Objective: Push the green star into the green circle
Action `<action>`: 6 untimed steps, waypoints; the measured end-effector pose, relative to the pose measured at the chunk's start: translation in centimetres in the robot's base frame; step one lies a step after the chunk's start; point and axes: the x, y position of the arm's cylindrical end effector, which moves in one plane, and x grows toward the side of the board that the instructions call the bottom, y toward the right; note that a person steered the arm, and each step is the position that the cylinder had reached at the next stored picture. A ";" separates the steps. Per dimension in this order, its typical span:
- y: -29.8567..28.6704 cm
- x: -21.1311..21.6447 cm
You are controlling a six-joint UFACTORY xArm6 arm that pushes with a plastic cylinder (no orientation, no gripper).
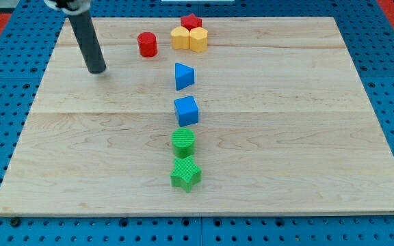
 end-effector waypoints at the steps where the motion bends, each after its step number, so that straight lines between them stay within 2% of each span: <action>1: 6.3 -3.4; 2: 12.1 -4.0; 3: 9.4 4.7; 4: 8.5 18.6; 5: 9.2 26.8; 6: 15.9 29.3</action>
